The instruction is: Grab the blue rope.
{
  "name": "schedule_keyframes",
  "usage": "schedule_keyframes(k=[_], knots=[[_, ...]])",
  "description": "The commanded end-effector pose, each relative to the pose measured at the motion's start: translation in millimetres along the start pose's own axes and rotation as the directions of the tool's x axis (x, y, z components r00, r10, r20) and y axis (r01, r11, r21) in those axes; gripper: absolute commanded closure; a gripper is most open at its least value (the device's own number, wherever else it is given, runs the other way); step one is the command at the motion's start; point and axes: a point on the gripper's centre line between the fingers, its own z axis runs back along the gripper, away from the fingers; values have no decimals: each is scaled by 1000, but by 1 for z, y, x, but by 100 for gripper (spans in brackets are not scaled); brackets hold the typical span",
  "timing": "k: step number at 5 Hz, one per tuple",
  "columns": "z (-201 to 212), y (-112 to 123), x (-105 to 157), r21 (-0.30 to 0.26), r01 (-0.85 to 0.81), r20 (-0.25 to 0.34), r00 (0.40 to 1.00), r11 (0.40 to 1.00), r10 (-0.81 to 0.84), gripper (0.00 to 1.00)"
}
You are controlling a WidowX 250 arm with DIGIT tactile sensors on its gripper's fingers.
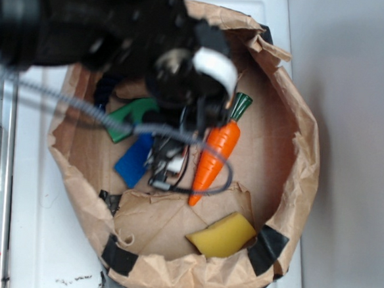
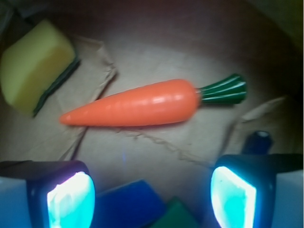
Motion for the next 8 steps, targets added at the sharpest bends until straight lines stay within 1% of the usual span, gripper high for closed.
schedule_keyframes(k=[1,2,4,5,6,7,8], knots=[[0,28,-5,105,-6,47,999,994,1,0],[-7,32,-1,147,-31,34,999,989,26,0],[-26,36,16,204,-70,54,997,976,60,0],[-39,32,21,235,-68,59,997,970,56,0],[-55,29,28,247,-49,49,998,968,38,0],[-62,21,30,170,42,14,999,985,-45,0],[-55,18,28,119,55,32,998,991,-59,100]])
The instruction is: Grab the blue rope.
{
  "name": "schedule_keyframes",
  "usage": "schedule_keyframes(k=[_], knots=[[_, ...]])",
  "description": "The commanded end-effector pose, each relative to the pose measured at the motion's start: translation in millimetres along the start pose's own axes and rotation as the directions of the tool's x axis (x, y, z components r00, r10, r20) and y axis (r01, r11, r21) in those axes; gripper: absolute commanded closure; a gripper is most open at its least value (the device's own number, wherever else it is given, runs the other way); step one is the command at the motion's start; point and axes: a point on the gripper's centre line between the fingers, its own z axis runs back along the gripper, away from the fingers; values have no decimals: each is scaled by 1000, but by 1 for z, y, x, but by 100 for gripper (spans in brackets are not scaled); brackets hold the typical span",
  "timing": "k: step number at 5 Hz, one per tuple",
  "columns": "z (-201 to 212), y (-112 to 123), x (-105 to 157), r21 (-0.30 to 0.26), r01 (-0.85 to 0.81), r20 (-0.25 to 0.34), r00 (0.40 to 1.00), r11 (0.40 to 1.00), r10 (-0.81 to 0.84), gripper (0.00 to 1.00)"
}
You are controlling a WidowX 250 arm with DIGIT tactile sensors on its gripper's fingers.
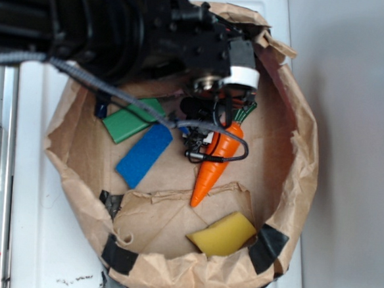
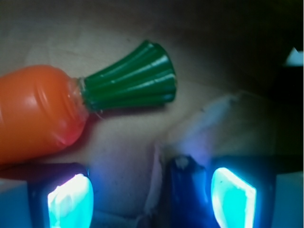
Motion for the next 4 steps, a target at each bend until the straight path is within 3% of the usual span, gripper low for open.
schedule_keyframes(k=[1,4], knots=[[11,-5,6,-46,25,62,998,999,-22,100],[13,-4,6,-39,15,81,997,999,-12,100]])
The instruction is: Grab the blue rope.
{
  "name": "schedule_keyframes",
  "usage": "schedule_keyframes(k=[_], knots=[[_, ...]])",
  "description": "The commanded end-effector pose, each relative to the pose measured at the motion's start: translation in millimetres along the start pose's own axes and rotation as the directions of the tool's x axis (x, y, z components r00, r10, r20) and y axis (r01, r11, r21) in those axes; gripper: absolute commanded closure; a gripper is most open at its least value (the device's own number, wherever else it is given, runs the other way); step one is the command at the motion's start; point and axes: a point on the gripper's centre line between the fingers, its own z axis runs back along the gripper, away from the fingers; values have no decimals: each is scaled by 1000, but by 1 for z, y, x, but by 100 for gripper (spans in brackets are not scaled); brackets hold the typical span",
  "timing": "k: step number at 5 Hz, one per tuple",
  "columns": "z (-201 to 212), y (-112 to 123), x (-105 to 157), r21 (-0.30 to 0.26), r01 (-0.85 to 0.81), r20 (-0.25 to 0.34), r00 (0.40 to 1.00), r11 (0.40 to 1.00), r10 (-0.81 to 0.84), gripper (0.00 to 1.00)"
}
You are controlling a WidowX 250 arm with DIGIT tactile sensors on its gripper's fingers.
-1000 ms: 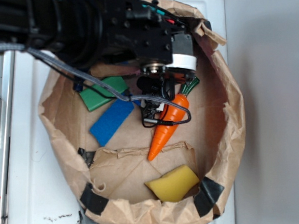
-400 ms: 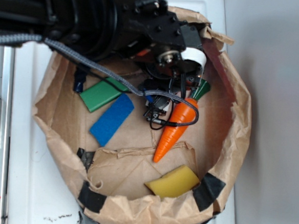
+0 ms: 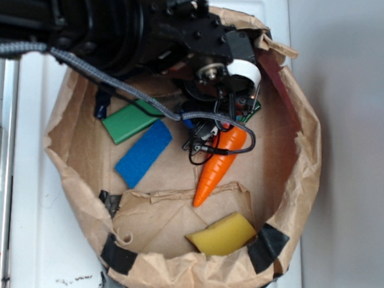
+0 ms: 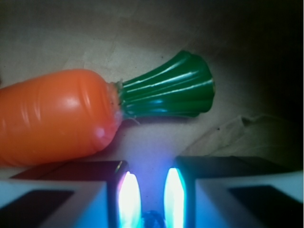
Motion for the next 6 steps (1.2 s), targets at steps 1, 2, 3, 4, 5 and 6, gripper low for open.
schedule_keyframes(k=[1,2,3,4,5,6], knots=[[14,6,6,27,-21,50,999,999,20,100],[40,8,5,-28,-47,39,998,999,48,100],[93,-1,-1,-61,-114,-9,993,992,114,100],[123,-3,-4,-59,-135,-36,990,989,134,100],[137,-8,-10,-88,-108,-37,994,990,105,100],[135,-16,-12,-72,-101,-16,995,992,100,100]])
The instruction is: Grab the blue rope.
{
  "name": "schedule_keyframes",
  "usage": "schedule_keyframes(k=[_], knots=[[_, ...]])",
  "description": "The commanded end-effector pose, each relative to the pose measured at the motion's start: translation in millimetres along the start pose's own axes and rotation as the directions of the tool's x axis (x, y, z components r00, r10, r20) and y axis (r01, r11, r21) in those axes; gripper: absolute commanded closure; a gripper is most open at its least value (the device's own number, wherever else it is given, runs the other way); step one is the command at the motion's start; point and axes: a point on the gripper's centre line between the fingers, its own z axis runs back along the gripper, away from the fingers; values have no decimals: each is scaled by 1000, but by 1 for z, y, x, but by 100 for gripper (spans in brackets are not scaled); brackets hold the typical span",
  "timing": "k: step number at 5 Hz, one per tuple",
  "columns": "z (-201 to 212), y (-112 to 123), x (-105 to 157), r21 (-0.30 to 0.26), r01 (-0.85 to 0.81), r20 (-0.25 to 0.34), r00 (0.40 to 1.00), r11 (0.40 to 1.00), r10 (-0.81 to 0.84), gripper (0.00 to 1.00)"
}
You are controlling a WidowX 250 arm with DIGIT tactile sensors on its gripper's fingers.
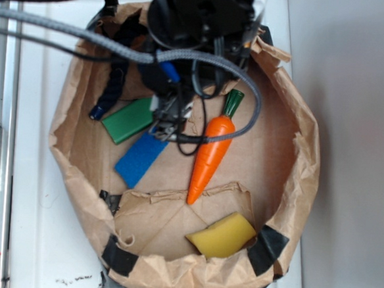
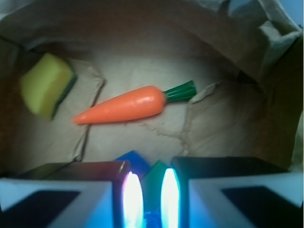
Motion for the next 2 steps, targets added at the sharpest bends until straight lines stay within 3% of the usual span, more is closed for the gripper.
schedule_keyframes(k=[1,2], knots=[[18,-11,3,103,-15,106,994,995,4,100],[11,-29,-5,237,1,131,991,971,-33,100]])
